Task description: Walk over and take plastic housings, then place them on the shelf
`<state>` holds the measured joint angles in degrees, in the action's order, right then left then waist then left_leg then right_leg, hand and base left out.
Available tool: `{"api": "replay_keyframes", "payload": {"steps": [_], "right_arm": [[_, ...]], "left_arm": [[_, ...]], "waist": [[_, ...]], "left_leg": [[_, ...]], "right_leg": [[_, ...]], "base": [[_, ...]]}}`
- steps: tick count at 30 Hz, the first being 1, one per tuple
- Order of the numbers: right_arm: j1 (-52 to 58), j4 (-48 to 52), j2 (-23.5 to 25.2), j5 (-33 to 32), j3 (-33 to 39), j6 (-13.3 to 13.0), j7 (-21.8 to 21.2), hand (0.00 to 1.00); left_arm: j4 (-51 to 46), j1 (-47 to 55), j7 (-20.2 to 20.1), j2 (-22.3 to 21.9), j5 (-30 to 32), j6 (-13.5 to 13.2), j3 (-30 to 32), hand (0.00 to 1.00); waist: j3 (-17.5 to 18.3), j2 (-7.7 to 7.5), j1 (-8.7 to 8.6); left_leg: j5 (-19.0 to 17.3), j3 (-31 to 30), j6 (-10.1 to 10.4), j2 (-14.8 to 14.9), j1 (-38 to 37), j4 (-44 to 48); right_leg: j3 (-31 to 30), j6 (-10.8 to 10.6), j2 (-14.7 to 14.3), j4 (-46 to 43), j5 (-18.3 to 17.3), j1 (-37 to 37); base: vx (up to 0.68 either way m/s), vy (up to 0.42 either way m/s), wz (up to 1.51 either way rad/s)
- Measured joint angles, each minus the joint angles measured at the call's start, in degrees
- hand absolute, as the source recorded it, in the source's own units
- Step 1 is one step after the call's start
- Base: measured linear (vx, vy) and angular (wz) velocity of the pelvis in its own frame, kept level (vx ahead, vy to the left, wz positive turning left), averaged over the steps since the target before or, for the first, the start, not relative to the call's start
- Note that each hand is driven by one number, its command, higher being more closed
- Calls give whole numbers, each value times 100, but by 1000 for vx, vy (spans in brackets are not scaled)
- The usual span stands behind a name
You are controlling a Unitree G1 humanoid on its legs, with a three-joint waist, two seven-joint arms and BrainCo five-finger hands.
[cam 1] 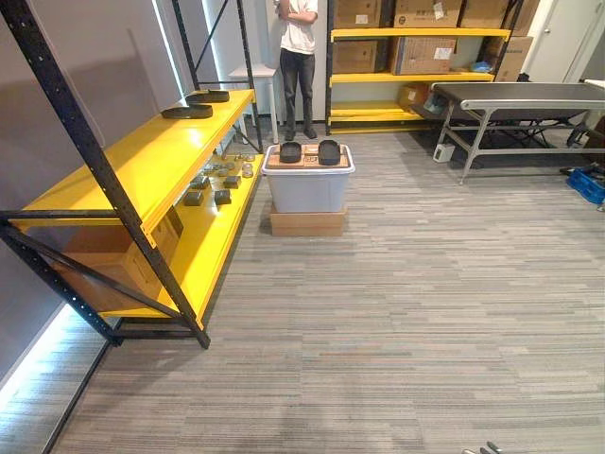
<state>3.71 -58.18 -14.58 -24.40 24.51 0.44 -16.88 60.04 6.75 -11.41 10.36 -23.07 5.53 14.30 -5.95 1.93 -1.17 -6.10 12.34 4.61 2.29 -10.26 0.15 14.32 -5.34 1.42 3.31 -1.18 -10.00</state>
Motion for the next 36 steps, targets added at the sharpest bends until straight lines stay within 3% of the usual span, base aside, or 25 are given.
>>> {"api": "replay_keyframes", "payload": {"steps": [3,8,11,18,23,36], "right_arm": [[-40,-206,151,-115,1,235,219,0],[45,-208,161,-109,30,233,400,0],[89,-208,171,33,80,233,401,0],[109,-350,200,27,234,350,136,0],[116,-396,235,76,233,387,104,0],[-37,-421,445,57,119,391,448,0]], "left_arm": [[116,43,-4,-152,-62,41,0,0],[112,-37,-20,-157,-168,48,-7,0],[98,-13,-2,-152,-136,150,-8,0],[196,59,18,-46,-146,295,-5,0],[197,164,-21,-50,-254,319,-4,0],[194,147,23,-127,-268,315,-8,0]], "waist": [[-9,12,11],[-40,54,-34],[-63,56,-54],[-103,26,-52],[-98,17,-42],[-98,-6,16]], "left_leg": [[-51,24,76,29,1,159],[-49,-29,72,25,-73,210],[-48,-72,59,-5,-182,208],[107,8,-313,-40,-192,-44],[148,87,-351,-23,-204,-148],[120,148,-251,-26,-354,-224]], "right_leg": [[-70,4,-9,-34,0,-8],[40,28,13,-106,-13,-139],[50,158,62,-278,-97,-185],[25,301,45,-258,-82,-33],[-50,404,-6,-176,-7,-14],[-97,329,-21,-81,4,-162]], "base": [[-22,-28,-8],[-45,-16,9],[-87,5,5],[-104,-10,-4],[-15,-26,-8],[15,-12,-2]]}}
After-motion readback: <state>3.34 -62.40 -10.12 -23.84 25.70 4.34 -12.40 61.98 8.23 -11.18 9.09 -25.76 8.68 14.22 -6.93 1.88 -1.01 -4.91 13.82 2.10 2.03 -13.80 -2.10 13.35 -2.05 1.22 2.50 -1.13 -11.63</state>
